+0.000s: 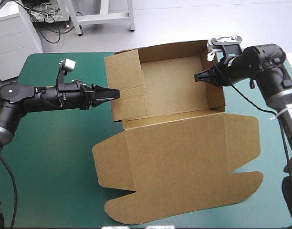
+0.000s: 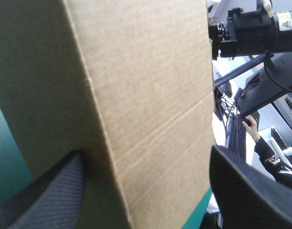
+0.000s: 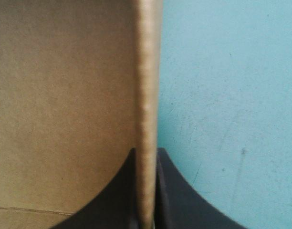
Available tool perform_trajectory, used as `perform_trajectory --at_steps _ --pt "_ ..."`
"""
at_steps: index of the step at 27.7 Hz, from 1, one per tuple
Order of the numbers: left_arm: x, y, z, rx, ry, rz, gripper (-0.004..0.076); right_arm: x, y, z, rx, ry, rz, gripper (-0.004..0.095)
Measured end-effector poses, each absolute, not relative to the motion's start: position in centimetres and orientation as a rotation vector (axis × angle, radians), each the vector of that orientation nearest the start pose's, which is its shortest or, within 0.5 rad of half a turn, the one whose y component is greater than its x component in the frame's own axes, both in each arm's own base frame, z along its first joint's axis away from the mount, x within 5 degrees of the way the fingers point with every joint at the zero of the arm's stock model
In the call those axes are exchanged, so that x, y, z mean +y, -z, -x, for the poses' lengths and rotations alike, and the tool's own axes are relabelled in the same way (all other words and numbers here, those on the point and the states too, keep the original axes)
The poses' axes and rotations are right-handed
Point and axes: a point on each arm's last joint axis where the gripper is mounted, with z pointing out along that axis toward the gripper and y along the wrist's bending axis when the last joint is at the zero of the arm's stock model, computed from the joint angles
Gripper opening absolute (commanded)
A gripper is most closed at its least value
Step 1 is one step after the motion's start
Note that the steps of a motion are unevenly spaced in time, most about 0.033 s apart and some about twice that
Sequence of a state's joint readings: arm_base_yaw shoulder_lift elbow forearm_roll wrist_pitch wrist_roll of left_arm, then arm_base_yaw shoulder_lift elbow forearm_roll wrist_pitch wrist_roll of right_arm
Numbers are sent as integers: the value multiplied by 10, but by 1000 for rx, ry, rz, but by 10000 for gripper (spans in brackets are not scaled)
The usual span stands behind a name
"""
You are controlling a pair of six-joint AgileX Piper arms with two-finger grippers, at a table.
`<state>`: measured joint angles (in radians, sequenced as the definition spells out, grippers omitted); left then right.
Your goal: Fold the box
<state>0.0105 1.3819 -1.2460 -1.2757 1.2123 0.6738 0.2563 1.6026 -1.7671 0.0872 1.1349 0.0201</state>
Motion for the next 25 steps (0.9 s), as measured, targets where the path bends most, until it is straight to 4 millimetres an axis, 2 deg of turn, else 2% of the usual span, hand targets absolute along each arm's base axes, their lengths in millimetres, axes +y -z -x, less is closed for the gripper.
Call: perform_trajectory --at_steps 6,11,14,16,17,25 --pt "-73 -392 -270 2191 1198 -360 512 118 -418 -322 2434 -172 304 -8" --pt "-67 -406 -272 2254 1065 -325 495 136 -419 -316 2410 -111 310 -8" --pt "-69 -408 -272 2279 1014 -293 494 144 -420 -313 2396 -105 311 -8" --pt "-75 -407 -271 2303 974 -296 494 149 -420 -310 2390 -109 313 -8" --pt "-84 -404 -270 2328 930 -308 494 153 -420 -309 2385 -108 316 -8" --pt "-121 -397 -266 2376 728 -259 494 152 -421 -308 2382 -86 306 -8"
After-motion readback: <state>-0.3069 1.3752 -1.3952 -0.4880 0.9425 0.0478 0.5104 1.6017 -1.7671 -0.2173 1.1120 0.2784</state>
